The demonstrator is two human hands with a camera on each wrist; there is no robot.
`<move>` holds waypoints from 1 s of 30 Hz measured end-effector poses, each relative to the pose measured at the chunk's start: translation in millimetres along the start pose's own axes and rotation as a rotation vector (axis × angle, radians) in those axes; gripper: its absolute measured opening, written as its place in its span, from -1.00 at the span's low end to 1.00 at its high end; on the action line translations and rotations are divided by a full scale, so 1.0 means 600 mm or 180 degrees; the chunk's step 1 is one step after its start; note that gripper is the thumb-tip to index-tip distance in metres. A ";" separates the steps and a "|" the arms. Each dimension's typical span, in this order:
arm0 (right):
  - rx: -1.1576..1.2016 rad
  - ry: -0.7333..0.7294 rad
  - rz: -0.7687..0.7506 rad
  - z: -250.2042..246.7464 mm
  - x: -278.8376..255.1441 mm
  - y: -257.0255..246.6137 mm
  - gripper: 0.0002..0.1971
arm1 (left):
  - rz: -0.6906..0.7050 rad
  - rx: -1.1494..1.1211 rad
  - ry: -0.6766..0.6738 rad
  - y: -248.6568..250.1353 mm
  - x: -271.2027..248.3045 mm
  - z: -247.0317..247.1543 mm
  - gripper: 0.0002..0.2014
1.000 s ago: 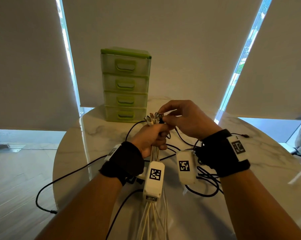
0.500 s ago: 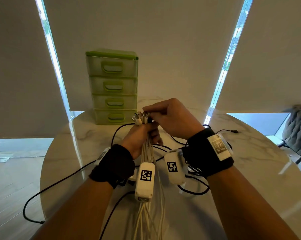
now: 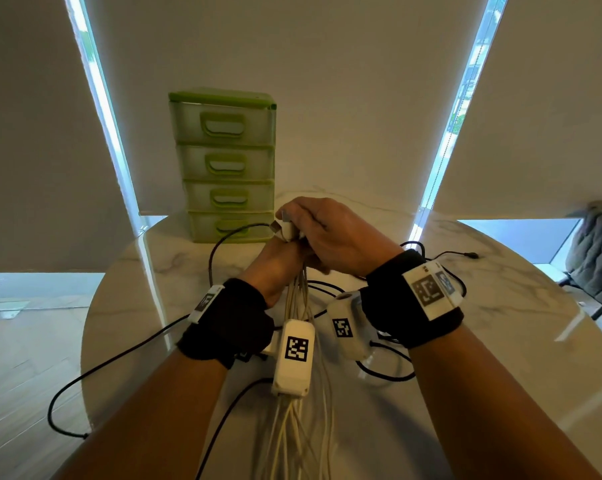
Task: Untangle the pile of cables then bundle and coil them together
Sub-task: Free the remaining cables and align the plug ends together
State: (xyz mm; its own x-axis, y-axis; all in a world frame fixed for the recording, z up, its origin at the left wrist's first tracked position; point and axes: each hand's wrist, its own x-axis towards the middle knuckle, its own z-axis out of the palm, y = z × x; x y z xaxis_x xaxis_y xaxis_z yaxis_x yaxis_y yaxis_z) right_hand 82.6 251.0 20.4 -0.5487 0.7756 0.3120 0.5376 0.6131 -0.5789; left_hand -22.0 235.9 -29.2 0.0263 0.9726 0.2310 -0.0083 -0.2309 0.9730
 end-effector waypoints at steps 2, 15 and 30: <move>0.0157 -0.0097 0.0043 -0.008 -0.001 -0.002 -0.67 | 0.0026 0.0147 0.0038 0.002 0.000 0.000 -0.69; 0.2236 -0.0217 0.0342 -0.018 -0.009 0.004 -0.65 | 0.0299 -0.1285 0.0377 0.029 0.011 -0.017 -0.65; 0.0384 -0.1010 0.0453 -0.039 -0.061 -0.022 -0.77 | 0.0258 -0.1811 0.0469 0.188 -0.064 -0.049 -0.50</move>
State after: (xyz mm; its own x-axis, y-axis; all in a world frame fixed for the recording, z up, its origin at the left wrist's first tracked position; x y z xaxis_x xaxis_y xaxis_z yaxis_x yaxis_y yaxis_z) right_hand 110.4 218.3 34.0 -0.6554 0.7551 -0.0164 0.5537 0.4656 -0.6904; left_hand -53.4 173.6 71.9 -0.1357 0.9554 0.2622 -0.5401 -0.2932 0.7889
